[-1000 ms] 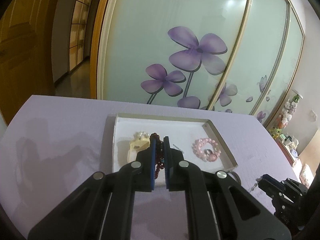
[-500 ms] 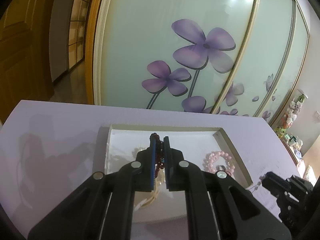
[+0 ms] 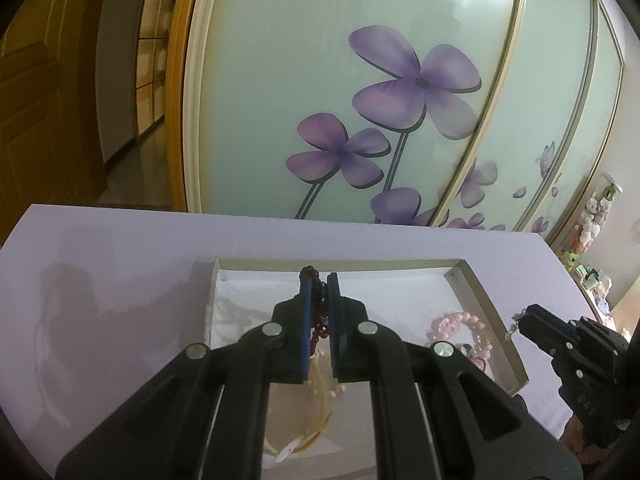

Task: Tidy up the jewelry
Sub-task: 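Carry the necklace over the tray with the left tool while the right tool releases the earring inside, then lower the dark red necklace into the tray and open the left tool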

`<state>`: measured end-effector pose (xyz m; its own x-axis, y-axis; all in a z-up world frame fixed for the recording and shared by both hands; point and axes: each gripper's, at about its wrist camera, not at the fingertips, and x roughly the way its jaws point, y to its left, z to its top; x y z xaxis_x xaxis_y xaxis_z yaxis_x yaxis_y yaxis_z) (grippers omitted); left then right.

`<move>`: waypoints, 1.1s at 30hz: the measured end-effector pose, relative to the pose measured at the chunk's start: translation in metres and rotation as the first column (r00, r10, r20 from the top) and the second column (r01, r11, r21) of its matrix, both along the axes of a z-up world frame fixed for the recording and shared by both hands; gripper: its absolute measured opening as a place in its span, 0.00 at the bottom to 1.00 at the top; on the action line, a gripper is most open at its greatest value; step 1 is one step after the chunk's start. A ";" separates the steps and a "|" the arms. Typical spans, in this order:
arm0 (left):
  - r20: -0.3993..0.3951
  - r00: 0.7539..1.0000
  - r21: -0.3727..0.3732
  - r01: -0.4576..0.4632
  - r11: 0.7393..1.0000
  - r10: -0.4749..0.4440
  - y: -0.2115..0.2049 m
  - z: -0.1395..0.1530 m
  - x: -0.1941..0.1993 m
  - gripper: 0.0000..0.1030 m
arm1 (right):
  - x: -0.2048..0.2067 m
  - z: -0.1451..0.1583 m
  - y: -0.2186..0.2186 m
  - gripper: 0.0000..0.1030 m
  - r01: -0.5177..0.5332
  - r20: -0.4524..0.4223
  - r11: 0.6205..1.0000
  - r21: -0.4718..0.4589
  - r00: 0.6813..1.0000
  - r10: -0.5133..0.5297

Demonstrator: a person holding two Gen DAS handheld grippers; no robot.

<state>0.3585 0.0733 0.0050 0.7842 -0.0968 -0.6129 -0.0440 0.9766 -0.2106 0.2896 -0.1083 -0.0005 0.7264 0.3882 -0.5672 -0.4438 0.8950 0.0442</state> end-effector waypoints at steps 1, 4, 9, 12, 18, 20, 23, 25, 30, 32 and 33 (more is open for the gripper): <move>0.000 1.000 0.000 0.001 1.000 -0.001 0.000 0.000 0.001 0.07 | 0.001 -0.001 0.000 0.10 -0.001 -0.003 1.000 0.001 1.000 0.001; -0.002 1.000 0.002 0.005 1.000 -0.005 -0.003 -0.003 0.002 0.07 | 0.001 -0.004 0.002 0.10 -0.007 -0.009 1.000 0.002 1.000 0.007; -0.005 1.000 0.003 0.009 1.000 -0.009 -0.005 -0.005 0.005 0.07 | 0.002 -0.007 0.002 0.10 -0.010 -0.026 1.000 0.012 1.000 0.010; -0.007 1.000 0.005 0.009 1.000 -0.009 -0.006 -0.007 0.006 0.07 | 0.000 -0.007 0.002 0.22 -0.015 -0.032 1.000 0.021 0.999 0.015; -0.016 1.000 0.005 0.013 1.000 -0.013 -0.009 -0.011 0.008 0.07 | -0.006 -0.005 0.002 0.39 -0.025 -0.019 0.999 0.025 0.999 0.025; -0.019 1.000 0.007 0.016 1.000 -0.016 -0.011 -0.012 0.010 0.07 | -0.008 -0.004 0.002 0.39 -0.030 -0.017 0.999 0.029 0.999 0.031; -0.022 1.000 0.012 0.017 1.000 -0.017 -0.012 -0.013 0.012 0.08 | -0.009 -0.005 0.002 0.39 -0.037 -0.019 0.999 0.034 0.999 0.038; -0.026 1.000 0.014 0.016 1.000 -0.016 -0.013 -0.014 0.014 0.08 | -0.009 -0.005 0.002 0.39 -0.041 -0.021 0.998 0.036 0.999 0.042; -0.036 0.999 0.019 0.014 1.000 -0.013 -0.016 -0.018 0.020 0.08 | -0.010 -0.007 0.003 0.39 -0.058 -0.028 0.998 0.039 0.998 0.059; -0.040 0.999 0.020 0.014 1.000 -0.013 -0.018 -0.020 0.021 0.08 | -0.011 -0.008 0.003 0.39 -0.064 -0.029 0.997 0.037 0.997 0.065; -0.042 0.999 0.020 0.014 1.000 -0.013 -0.018 -0.021 0.021 0.08 | -0.011 -0.008 0.004 0.39 -0.066 -0.030 0.997 0.037 0.997 0.067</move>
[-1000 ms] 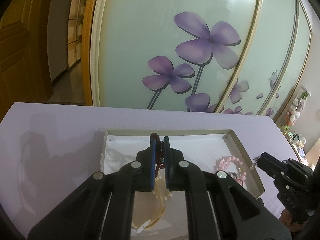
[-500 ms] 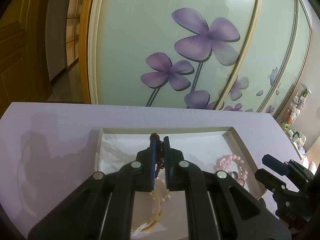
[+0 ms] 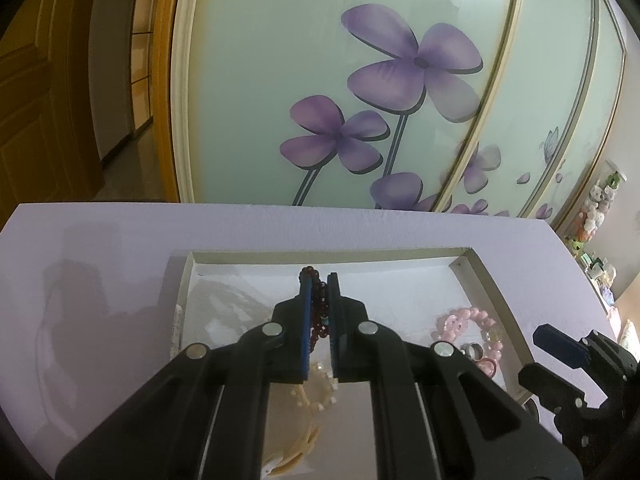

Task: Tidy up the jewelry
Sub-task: 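Lower the dark red necklace into the tray and open the left tool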

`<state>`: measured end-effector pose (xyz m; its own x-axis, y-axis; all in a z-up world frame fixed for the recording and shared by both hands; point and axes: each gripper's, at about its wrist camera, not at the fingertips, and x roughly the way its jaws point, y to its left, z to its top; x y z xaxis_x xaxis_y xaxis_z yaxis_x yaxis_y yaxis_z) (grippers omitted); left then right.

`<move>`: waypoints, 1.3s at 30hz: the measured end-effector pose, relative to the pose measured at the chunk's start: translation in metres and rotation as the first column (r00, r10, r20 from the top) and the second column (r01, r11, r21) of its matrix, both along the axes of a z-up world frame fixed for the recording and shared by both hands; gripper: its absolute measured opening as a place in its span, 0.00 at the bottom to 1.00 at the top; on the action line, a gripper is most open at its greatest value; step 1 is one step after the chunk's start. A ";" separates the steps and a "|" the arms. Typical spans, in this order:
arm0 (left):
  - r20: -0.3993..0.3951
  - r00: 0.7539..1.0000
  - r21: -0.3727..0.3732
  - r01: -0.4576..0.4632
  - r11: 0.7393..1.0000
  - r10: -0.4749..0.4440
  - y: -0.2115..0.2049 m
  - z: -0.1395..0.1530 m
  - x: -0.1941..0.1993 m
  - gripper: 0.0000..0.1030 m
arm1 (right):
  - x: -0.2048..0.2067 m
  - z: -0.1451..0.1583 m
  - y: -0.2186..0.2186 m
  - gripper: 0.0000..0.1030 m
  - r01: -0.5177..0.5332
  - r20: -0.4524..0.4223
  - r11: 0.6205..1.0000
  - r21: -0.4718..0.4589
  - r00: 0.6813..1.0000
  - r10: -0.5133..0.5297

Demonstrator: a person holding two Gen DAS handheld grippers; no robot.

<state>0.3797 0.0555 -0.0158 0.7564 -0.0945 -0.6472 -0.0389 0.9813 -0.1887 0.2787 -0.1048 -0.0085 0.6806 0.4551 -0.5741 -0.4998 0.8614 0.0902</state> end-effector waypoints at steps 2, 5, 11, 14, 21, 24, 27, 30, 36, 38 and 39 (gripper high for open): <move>-0.003 1.000 -0.002 -0.001 1.000 0.001 0.000 -0.002 0.001 0.08 | 0.000 -0.001 0.001 0.39 -0.003 -0.002 1.000 -0.001 1.000 0.003; -0.007 1.000 -0.002 -0.002 1.000 0.002 0.001 -0.003 0.002 0.08 | 0.000 -0.002 0.000 0.39 -0.006 -0.005 1.000 -0.002 1.000 0.006; -0.017 1.000 -0.002 0.003 1.000 -0.003 0.000 -0.007 0.005 0.08 | -0.001 -0.004 0.003 0.39 -0.014 -0.012 1.000 -0.009 1.000 0.013; -0.019 1.000 -0.001 0.002 1.000 -0.002 0.000 -0.008 0.006 0.08 | -0.001 -0.005 0.004 0.39 -0.016 -0.015 1.000 -0.011 1.000 0.016; -0.012 1.000 -0.003 -0.006 1.000 0.006 0.000 -0.008 0.003 0.26 | -0.001 -0.007 0.003 0.39 -0.021 -0.018 1.000 -0.013 1.000 0.020; -0.015 1.000 -0.008 -0.009 1.000 0.009 0.001 -0.007 0.002 0.27 | -0.002 -0.006 0.002 0.39 -0.018 -0.015 1.000 -0.013 1.000 0.018; -0.011 1.000 -0.005 -0.016 1.000 0.016 0.003 -0.004 -0.004 0.31 | -0.006 -0.004 0.002 0.39 -0.018 -0.012 1.000 -0.012 1.000 0.018; -0.002 1.000 -0.006 -0.029 1.000 0.029 0.007 0.002 -0.016 0.34 | -0.013 -0.001 0.001 0.39 -0.020 -0.008 1.000 -0.007 1.000 0.020; 0.002 0.999 -0.005 -0.050 0.999 0.050 0.010 0.012 -0.045 0.36 | -0.034 0.004 -0.010 0.39 -0.010 -0.017 1.000 0.010 1.000 0.010; 0.001 0.999 -0.004 -0.054 0.999 0.054 0.010 0.014 -0.056 0.37 | -0.044 0.005 -0.017 0.39 0.001 -0.023 1.000 0.020 1.000 0.000; -0.001 0.998 -0.004 -0.056 0.998 0.056 0.009 0.015 -0.065 0.38 | -0.051 0.007 -0.022 0.39 0.007 -0.025 1.000 0.025 1.000 -0.006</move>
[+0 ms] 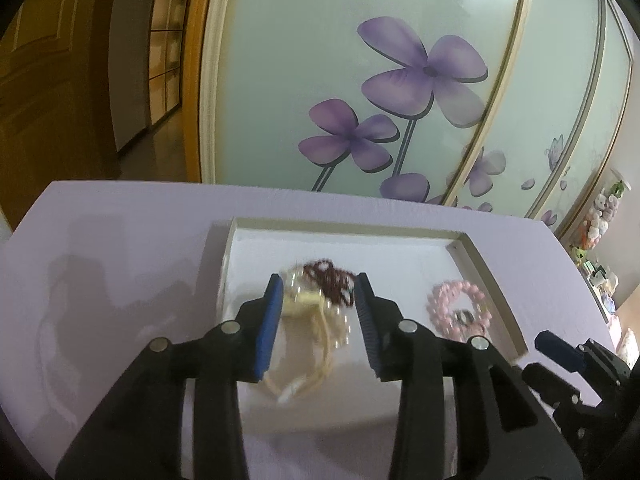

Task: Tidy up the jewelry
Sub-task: 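Lower the dark red necklace into the tray and open the left tool, then grasp the pearl earring on the table with the left tool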

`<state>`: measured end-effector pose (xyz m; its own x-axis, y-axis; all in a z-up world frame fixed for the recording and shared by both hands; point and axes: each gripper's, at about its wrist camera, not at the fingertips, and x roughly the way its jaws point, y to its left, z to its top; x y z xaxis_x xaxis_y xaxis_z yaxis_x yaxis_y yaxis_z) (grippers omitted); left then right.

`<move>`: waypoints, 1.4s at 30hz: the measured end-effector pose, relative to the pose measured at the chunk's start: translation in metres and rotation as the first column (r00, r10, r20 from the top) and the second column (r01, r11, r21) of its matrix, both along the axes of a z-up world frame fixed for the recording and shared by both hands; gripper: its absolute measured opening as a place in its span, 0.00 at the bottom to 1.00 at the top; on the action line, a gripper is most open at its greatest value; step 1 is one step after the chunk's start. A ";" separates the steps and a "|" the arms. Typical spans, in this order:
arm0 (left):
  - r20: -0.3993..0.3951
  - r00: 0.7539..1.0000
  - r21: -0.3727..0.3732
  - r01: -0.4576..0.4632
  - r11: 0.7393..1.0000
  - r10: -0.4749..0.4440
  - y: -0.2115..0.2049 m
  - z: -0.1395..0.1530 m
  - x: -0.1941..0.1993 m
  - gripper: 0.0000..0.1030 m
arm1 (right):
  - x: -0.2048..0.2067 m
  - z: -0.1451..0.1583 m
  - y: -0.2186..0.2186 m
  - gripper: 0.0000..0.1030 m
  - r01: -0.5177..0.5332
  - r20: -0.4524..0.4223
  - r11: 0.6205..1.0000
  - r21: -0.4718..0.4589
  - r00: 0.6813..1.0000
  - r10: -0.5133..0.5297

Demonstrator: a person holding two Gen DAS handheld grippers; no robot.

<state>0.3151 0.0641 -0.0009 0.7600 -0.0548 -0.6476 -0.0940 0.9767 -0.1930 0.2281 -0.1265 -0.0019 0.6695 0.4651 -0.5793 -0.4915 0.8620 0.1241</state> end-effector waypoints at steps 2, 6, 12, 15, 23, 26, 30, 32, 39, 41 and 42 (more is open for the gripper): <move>-0.002 1.000 -0.001 0.001 1.000 -0.001 -0.003 0.001 -0.017 0.40 | -0.010 0.002 -0.008 0.39 0.011 -0.005 1.000 0.008 1.000 -0.011; -0.007 1.000 -0.007 0.013 1.000 -0.013 -0.012 -0.003 -0.052 0.44 | -0.039 0.001 -0.023 0.40 0.037 -0.021 0.999 0.021 0.999 -0.036; -0.047 0.996 -0.022 0.069 0.997 -0.070 -0.038 -0.023 -0.104 0.44 | -0.082 -0.012 -0.044 0.40 0.081 -0.064 0.996 0.035 0.995 -0.079; -0.074 0.991 -0.029 0.105 0.994 -0.107 -0.055 -0.035 -0.126 0.44 | -0.103 -0.017 -0.051 0.40 0.096 -0.074 0.995 0.038 0.993 -0.093; -0.116 0.978 -0.010 0.171 0.985 -0.171 -0.091 -0.058 -0.153 0.42 | -0.134 -0.016 -0.063 0.40 0.115 -0.072 0.991 0.063 0.991 -0.110; -0.141 0.975 0.018 0.173 0.985 -0.169 -0.100 -0.064 -0.152 0.36 | -0.140 -0.016 -0.065 0.40 0.119 -0.068 0.990 0.071 0.991 -0.114; -0.166 0.975 0.035 0.159 0.987 -0.151 -0.105 -0.071 -0.146 0.30 | -0.142 -0.016 -0.067 0.40 0.119 -0.068 0.990 0.077 0.991 -0.114; -0.169 0.976 0.044 0.147 0.988 -0.138 -0.107 -0.072 -0.142 0.29 | -0.142 -0.016 -0.067 0.40 0.116 -0.068 0.990 0.078 0.991 -0.111; -0.170 0.979 0.059 0.127 0.990 -0.115 -0.108 -0.072 -0.136 0.24 | -0.142 -0.018 -0.065 0.40 0.106 -0.076 0.991 0.083 0.992 -0.100; -0.170 0.979 0.059 0.126 0.990 -0.114 -0.108 -0.072 -0.137 0.23 | -0.141 -0.018 -0.063 0.40 0.104 -0.078 0.991 0.084 0.992 -0.097; -0.169 0.979 0.060 0.125 0.990 -0.113 -0.108 -0.072 -0.137 0.23 | -0.142 -0.018 -0.063 0.40 0.102 -0.078 0.991 0.085 0.992 -0.096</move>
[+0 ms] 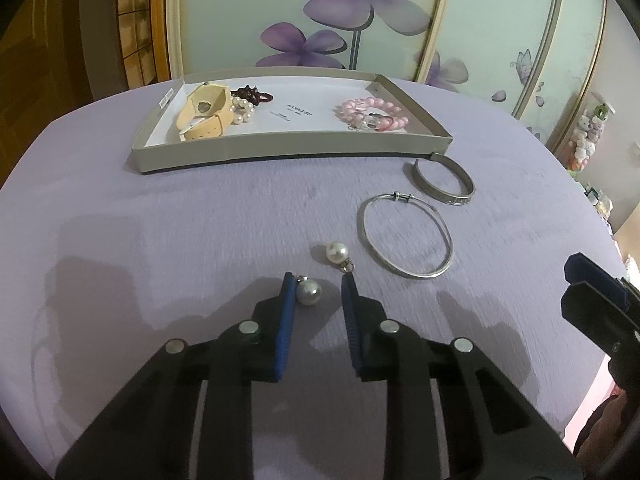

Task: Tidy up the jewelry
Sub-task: 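Grasp the pearl earring on the table with the left tool, then carry the earring toward the tray with the left tool while the right tool grasps the dark cuff bangle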

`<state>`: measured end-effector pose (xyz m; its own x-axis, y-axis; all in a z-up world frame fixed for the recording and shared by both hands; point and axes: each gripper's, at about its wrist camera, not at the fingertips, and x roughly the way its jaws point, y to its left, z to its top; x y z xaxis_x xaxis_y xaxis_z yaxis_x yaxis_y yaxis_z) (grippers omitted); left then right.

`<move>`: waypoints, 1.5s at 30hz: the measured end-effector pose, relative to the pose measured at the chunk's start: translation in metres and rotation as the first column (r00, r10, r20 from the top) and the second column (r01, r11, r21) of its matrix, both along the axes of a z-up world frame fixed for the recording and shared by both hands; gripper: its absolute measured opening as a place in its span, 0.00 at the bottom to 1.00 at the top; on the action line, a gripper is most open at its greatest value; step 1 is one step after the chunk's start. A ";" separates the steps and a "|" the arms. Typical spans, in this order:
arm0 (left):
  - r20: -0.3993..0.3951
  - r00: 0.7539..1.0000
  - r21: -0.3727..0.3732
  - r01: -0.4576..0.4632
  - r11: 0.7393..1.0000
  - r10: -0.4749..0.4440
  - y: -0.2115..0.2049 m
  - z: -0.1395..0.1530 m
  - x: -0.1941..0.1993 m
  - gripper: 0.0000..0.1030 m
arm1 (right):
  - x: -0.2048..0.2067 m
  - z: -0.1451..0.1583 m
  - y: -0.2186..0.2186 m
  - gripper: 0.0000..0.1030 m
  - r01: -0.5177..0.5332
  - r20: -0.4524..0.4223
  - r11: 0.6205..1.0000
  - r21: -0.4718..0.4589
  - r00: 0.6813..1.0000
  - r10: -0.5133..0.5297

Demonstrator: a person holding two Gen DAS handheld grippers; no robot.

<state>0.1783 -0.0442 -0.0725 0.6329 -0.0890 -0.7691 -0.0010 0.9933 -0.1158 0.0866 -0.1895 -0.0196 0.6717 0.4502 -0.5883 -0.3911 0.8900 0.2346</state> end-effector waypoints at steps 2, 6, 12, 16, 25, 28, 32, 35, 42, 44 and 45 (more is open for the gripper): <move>0.000 1.000 0.002 0.000 1.000 0.000 0.000 0.000 0.000 0.23 | 0.000 -0.001 0.001 0.40 -0.002 -0.001 1.000 0.000 1.000 0.002; -0.001 1.000 0.006 -0.002 1.000 0.002 -0.001 0.000 0.000 0.22 | 0.002 -0.001 0.002 0.40 -0.005 -0.005 1.000 0.000 1.000 0.005; -0.003 1.000 0.003 -0.007 1.000 0.007 0.001 0.000 0.000 0.13 | 0.001 -0.002 0.002 0.41 -0.004 -0.010 1.000 0.002 1.000 0.005; -0.004 1.000 -0.001 -0.007 1.000 0.007 0.002 0.000 0.000 0.13 | 0.002 -0.003 0.002 0.40 -0.004 -0.013 1.000 0.001 1.000 0.004; 0.006 0.998 -0.017 -0.057 0.998 0.057 0.030 0.007 0.000 0.13 | 0.020 -0.005 -0.003 0.58 0.027 -0.012 0.999 -0.026 1.000 -0.027; 0.023 0.997 -0.023 -0.075 0.997 0.075 0.043 0.013 0.001 0.13 | 0.035 -0.003 -0.003 0.59 0.038 -0.004 0.998 -0.050 0.999 -0.038; 0.055 0.994 -0.034 -0.092 0.995 0.094 0.057 0.026 0.004 0.13 | 0.061 -0.006 -0.004 0.59 0.057 -0.034 0.996 -0.075 0.998 -0.060; 0.085 0.991 -0.045 -0.102 0.994 0.106 0.066 0.036 0.008 0.13 | 0.082 -0.012 -0.004 0.65 0.078 -0.070 0.992 -0.097 0.994 -0.085; 0.147 0.982 -0.060 -0.109 0.992 0.117 0.081 0.055 0.022 0.13 | 0.121 -0.029 0.001 0.73 0.086 -0.143 0.985 -0.151 0.984 -0.108; 0.157 0.980 -0.062 -0.111 0.992 0.120 0.085 0.059 0.029 0.13 | 0.128 -0.033 0.005 0.75 0.082 -0.152 0.981 -0.174 0.982 -0.109; 0.161 0.979 -0.065 -0.113 0.991 0.122 0.087 0.060 0.033 0.13 | 0.130 -0.034 0.007 0.76 0.081 -0.154 0.979 -0.186 0.982 -0.110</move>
